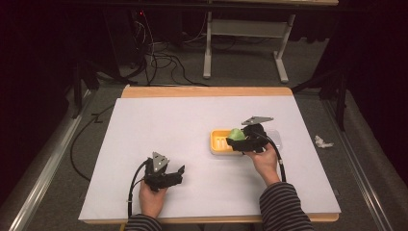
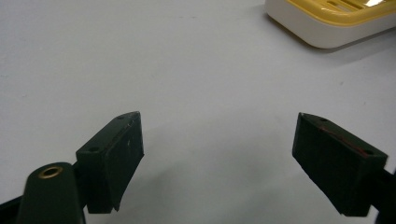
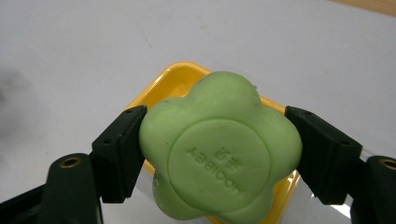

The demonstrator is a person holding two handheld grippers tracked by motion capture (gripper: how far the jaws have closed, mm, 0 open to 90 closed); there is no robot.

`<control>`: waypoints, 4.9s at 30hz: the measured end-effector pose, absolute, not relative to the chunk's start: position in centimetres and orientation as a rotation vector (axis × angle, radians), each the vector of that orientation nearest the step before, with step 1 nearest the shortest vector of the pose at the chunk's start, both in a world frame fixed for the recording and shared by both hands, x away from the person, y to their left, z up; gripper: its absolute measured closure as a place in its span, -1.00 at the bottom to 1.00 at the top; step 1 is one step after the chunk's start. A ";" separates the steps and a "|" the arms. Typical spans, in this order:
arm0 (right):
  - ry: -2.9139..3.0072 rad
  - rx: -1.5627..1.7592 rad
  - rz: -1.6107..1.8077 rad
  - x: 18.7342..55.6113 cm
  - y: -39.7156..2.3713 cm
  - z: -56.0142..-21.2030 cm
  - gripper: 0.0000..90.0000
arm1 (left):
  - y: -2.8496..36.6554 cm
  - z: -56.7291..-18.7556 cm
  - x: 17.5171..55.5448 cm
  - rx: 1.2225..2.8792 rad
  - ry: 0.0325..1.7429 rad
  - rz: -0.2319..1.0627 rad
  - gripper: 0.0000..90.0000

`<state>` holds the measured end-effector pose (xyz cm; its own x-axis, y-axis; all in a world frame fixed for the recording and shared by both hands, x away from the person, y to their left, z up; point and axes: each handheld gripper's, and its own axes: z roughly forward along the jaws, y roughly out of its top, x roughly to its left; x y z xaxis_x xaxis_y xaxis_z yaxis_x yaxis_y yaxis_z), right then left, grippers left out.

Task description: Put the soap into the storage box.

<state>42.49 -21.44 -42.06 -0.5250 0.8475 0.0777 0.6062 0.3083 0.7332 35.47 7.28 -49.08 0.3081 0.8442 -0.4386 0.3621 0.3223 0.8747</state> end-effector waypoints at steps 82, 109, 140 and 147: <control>2.061 1.369 1.129 38.7 -27.5 -40.5 -0.39 | 7.2 -49.1 35.5 1.259 1.293 0.467 -0.61; 1.991 1.359 1.130 35.6 -29.9 -39.7 -0.37 | 7.2 -49.1 35.6 1.259 1.294 0.464 -0.62; 1.965 1.365 1.149 32.4 -31.2 -40.3 -0.38 | 7.2 -49.1 35.5 1.262 1.293 0.464 -0.61; 1.974 1.360 1.162 31.9 -31.0 -40.6 -0.38 | 7.2 -49.1 35.5 1.264 1.291 0.467 -0.61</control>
<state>31.92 -31.00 -40.63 -0.3961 0.9147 0.0803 0.5140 0.1485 0.8449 35.52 7.25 -49.08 0.3012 0.8443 -0.4433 0.3660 0.3269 0.8713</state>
